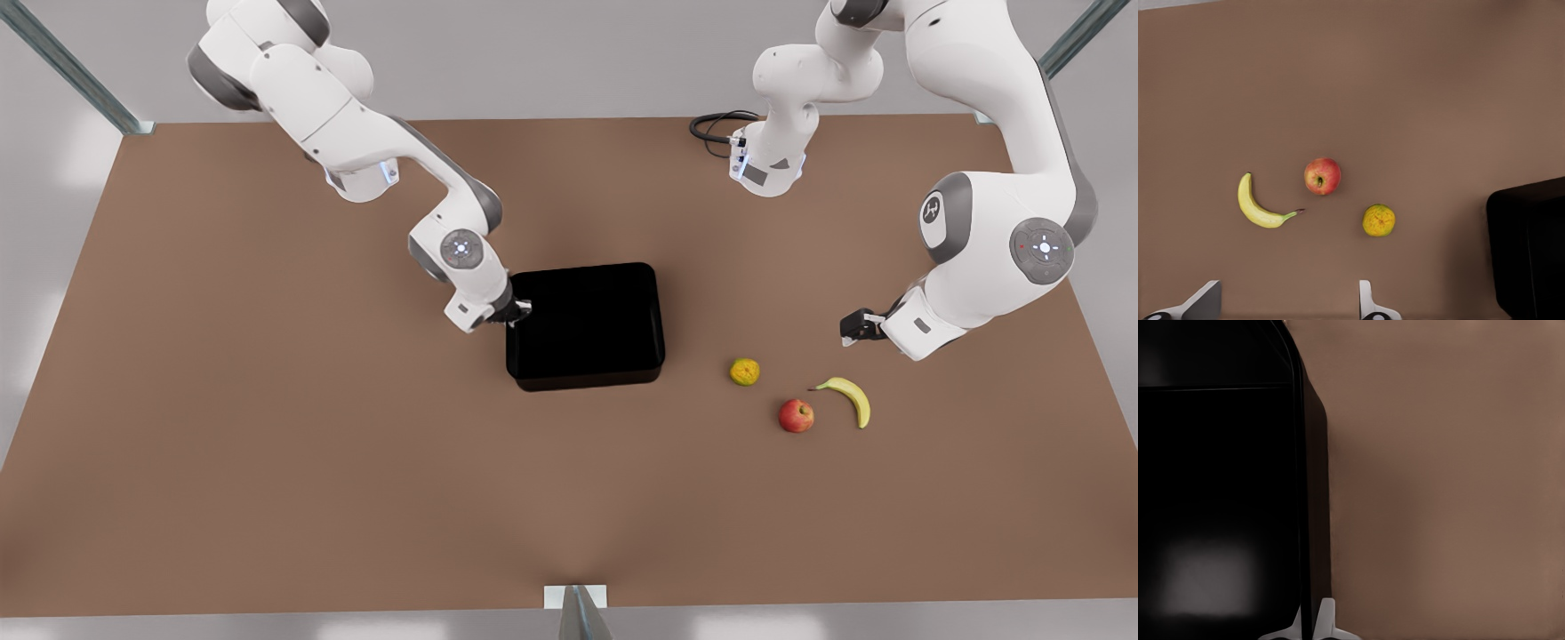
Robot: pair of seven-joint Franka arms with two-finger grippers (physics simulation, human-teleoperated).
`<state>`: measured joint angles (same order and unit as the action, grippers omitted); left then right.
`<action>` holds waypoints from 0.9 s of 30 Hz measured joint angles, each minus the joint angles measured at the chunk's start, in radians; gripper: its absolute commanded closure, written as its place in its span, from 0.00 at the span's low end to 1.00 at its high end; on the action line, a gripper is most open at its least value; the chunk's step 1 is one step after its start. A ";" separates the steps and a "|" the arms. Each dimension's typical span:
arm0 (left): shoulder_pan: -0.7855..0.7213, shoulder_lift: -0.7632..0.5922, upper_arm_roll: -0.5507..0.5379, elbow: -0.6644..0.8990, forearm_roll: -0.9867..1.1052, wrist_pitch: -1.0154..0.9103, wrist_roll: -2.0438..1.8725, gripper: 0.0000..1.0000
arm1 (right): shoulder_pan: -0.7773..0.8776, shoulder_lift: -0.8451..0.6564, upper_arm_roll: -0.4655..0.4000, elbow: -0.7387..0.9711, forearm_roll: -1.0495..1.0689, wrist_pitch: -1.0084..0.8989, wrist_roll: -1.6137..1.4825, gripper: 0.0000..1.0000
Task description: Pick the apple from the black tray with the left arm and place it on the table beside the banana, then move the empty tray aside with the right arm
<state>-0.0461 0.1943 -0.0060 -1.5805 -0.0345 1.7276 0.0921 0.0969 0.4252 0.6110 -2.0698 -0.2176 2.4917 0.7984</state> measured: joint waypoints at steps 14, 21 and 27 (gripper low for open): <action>-0.001 0.000 0.000 0.000 0.000 0.000 0.002 0.00 | -0.012 -0.315 -0.346 0.012 0.159 -0.281 -0.264 0.99; -0.003 0.000 0.000 0.000 0.000 0.000 0.001 0.00 | -0.009 -0.340 -0.585 0.075 0.263 -0.421 -0.537 0.99; -0.003 0.000 0.000 0.000 0.000 0.000 0.001 0.00 | -0.014 -0.325 -0.777 0.090 0.277 -0.483 -0.769 0.99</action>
<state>-0.0491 0.1943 -0.0060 -1.5805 -0.0344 1.7276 0.0933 0.0831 0.1000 -0.1656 -1.9796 0.0595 2.0091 0.0298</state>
